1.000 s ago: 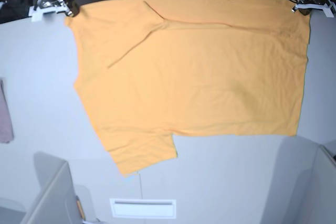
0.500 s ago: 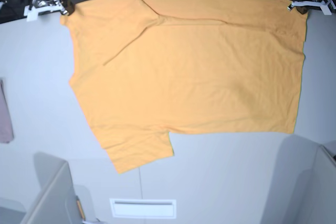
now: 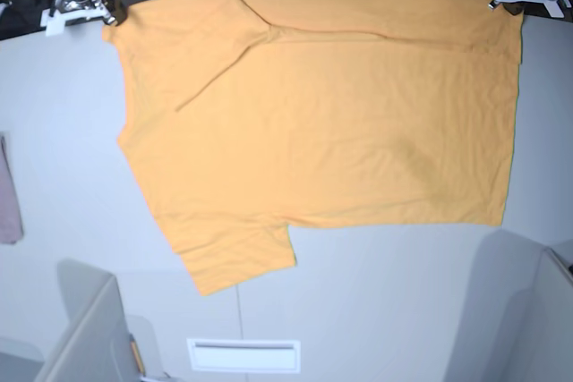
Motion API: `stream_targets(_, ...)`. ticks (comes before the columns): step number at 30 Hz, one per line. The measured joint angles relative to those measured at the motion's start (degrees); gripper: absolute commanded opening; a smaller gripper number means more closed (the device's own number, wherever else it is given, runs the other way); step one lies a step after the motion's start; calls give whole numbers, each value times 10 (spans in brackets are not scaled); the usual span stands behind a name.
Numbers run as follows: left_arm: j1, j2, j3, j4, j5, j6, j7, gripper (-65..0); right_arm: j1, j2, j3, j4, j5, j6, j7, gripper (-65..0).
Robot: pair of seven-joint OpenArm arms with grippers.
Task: Fold the T-shirt properly
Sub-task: 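Pull the shirt toward the robot with both grippers to straighten it, then release the shoulders and move both grippers to the shirt's hem corners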
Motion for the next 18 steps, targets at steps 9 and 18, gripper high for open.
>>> stream_targets(9, 10, 1, -8, 3, -1, 2, 1, -541, -4, 0, 7, 28, -2, -1, -26, -392)
stream_targets(18, 10, 26, -78, 62, -3, 2, 1, -123, 32, 21, 59, 69, -3, -1, -34, -386)
